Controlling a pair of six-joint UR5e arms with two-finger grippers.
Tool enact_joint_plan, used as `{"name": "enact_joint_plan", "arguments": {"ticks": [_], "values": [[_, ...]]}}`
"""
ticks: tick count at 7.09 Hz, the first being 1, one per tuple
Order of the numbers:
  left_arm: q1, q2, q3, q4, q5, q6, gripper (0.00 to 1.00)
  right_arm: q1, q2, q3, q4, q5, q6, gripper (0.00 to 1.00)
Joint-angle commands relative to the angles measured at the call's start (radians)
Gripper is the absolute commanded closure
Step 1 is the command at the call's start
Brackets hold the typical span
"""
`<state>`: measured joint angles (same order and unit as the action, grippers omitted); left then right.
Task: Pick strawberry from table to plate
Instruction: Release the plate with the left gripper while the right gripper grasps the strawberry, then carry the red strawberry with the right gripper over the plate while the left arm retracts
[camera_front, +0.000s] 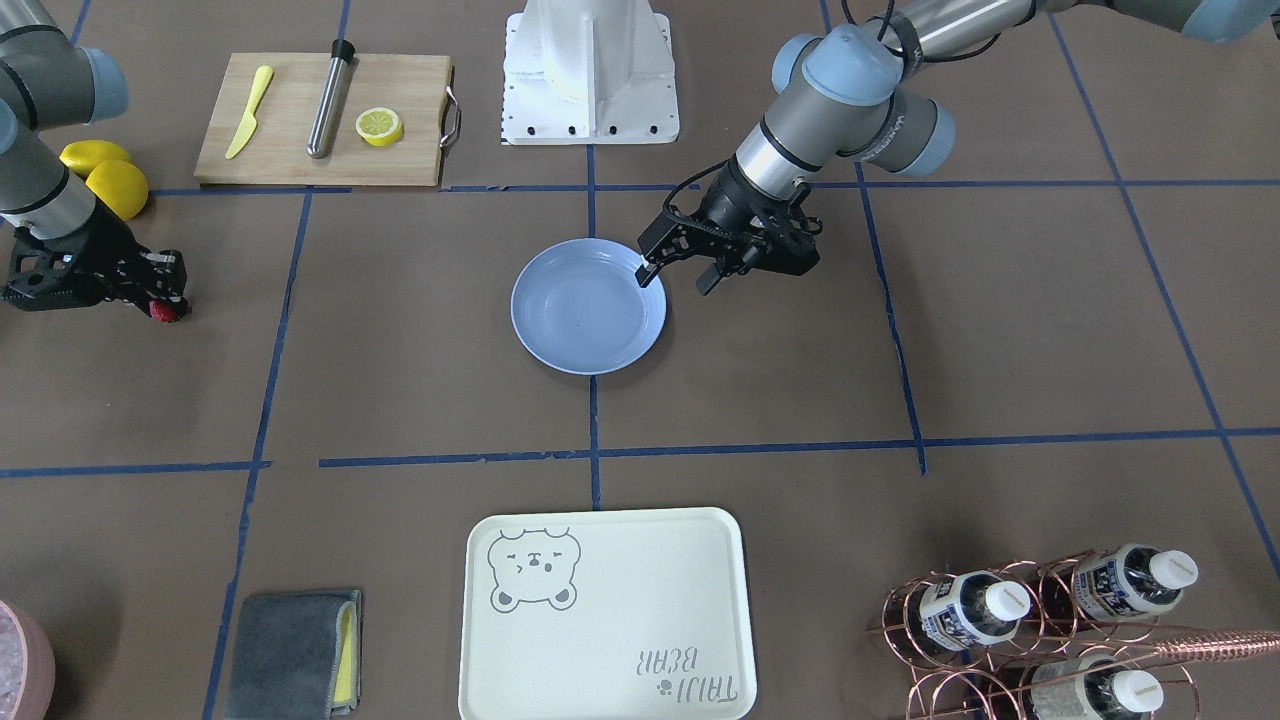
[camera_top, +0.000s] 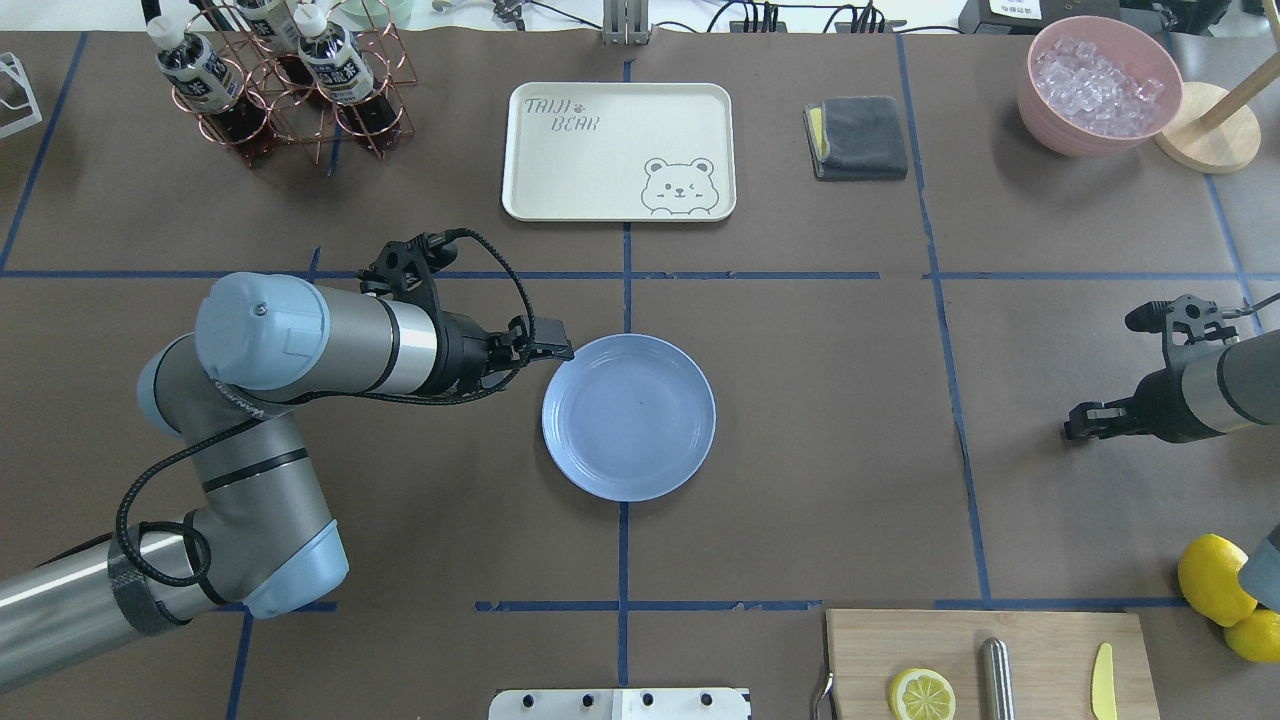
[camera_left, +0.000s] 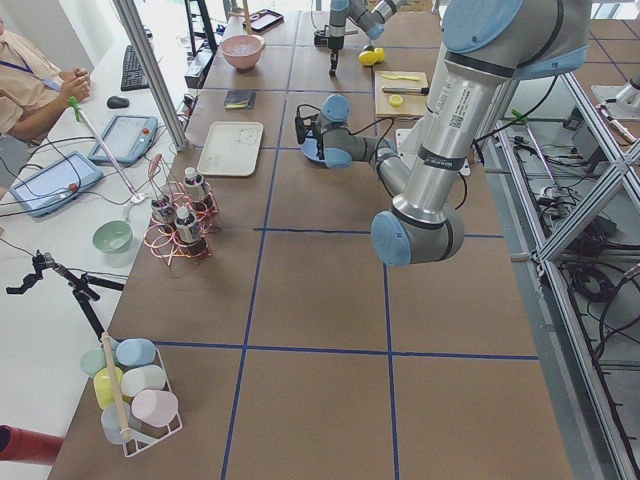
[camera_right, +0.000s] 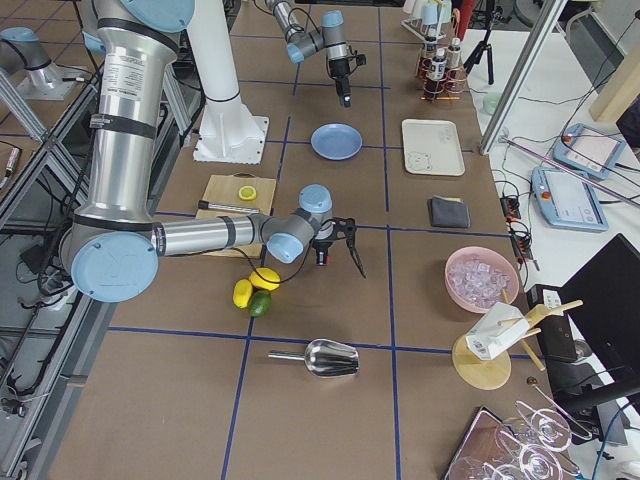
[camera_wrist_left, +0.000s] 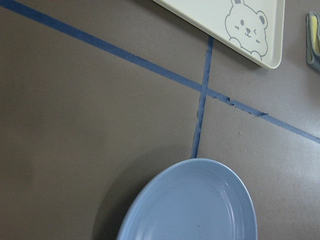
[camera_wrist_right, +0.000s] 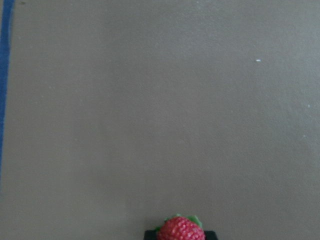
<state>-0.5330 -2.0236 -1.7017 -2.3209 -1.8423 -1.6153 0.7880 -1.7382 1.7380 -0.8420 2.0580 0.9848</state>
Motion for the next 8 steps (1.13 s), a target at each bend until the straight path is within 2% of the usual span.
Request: {"name": "enact_joint_plan", "arguments": {"ticks": [1,2,3,4,5,7,8], "values": [[-0.002,0.0,-0.006,0.0,0.0,-0.002,0.0,0.003,0.017,0.046,-0.002,0.004,0.0,1.0],[-0.01,0.0,-0.016,0.002,0.0,0.0,0.0,0.0,0.025,0.085,-0.005,0.001,0.002,1.0],[-0.045,0.073,-0.053,0.0,-0.002,0.065,0.0,-0.001,0.101,0.09,-0.018,0.002,0.097,1.0],[-0.057,0.1,-0.074,0.002,-0.003,0.143,0.0,-0.019,0.205,0.092,-0.067,0.001,0.226,1.0],[-0.076,0.159,-0.082,0.002,-0.002,0.199,0.0,-0.065,0.266,0.094,-0.103,-0.025,0.242,1.0],[-0.163,0.405,-0.206,0.0,-0.003,0.468,0.0,-0.148,0.467,0.094,-0.257,-0.067,0.421,1.0],[-0.207,0.525,-0.275,-0.008,-0.011,0.592,0.0,-0.229,0.58,0.092,-0.379,-0.166,0.498,1.0]]}}
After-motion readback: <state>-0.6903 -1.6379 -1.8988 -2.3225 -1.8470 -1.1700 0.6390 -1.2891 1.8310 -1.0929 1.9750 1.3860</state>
